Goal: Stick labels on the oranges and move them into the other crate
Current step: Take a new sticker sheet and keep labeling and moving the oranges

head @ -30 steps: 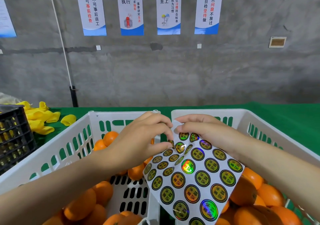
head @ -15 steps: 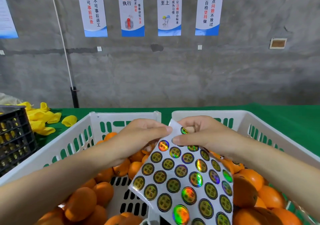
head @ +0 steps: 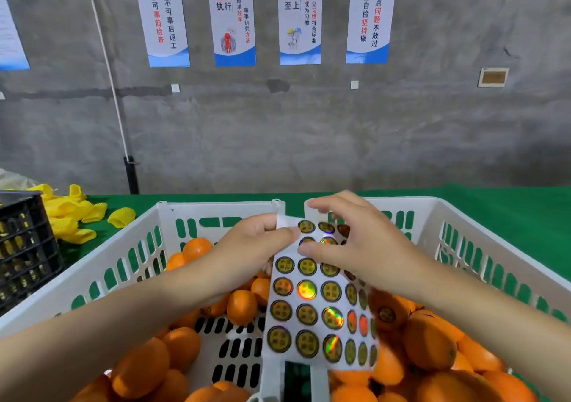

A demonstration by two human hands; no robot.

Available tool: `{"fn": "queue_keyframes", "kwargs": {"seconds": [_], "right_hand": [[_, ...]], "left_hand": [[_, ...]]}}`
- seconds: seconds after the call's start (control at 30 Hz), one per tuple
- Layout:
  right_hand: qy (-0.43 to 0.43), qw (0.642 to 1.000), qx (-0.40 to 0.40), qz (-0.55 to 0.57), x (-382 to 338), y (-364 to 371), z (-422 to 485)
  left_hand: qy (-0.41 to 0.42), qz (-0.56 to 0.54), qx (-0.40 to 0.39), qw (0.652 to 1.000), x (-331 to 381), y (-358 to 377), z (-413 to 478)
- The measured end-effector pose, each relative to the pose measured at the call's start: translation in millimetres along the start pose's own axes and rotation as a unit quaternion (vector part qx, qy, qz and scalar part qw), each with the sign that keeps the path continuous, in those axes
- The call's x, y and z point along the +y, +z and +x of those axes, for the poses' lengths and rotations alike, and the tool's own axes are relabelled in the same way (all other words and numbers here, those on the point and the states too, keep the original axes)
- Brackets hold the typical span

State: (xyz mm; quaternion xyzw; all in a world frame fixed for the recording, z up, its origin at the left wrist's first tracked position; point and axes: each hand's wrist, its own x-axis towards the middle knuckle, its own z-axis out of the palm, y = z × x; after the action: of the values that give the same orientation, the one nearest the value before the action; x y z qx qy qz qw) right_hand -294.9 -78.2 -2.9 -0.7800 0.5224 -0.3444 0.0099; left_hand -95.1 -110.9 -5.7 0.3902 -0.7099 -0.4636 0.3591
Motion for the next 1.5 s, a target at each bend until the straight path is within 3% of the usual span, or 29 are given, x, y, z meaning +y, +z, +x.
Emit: {"fn": "queue_keyframes", "kwargs": {"seconds": [0.13, 0.33, 0.57, 0.87, 0.97, 1.07, 1.13, 1.27, 1.5], "right_hand": [[-0.054, 0.987, 0.075, -0.133, 1, -2, -2], [-0.118, 0.981, 0.107, -0.112, -5, 0, -5], [-0.154, 0.982, 0.061, -0.089, -10, 1, -8], [-0.191, 0.974, 0.012, -0.119, -12, -4, -9], [-0.177, 0.977, -0.006, -0.122, -10, -2, -9], [-0.095, 0.995, -0.003, 0.008, -6, 3, -6], [-0.029, 0.995, 0.032, 0.092, -4, 3, -3], [0.044, 0.981, 0.110, 0.154, -2, 1, 2], [0.048, 0.983, 0.089, 0.151, -1, 8, 1]], "left_hand": [[0.036, 0.011, 0.029, 0.999, -6, 0, 0], [0.094, 0.007, 0.020, 0.995, -3, 4, -2], [0.069, 0.040, -0.046, 0.996, -7, 6, -10], [0.071, 0.091, 0.001, 0.993, -18, 0, -15], [0.057, 0.103, 0.005, 0.993, -20, 1, -16], [0.051, 0.102, 0.033, 0.993, -15, -4, -13], [0.071, 0.133, -0.013, 0.989, -10, -2, -10], [0.111, 0.158, -0.050, 0.980, -11, 0, -6], [0.132, 0.085, -0.155, 0.975, -6, 3, -11]]}}
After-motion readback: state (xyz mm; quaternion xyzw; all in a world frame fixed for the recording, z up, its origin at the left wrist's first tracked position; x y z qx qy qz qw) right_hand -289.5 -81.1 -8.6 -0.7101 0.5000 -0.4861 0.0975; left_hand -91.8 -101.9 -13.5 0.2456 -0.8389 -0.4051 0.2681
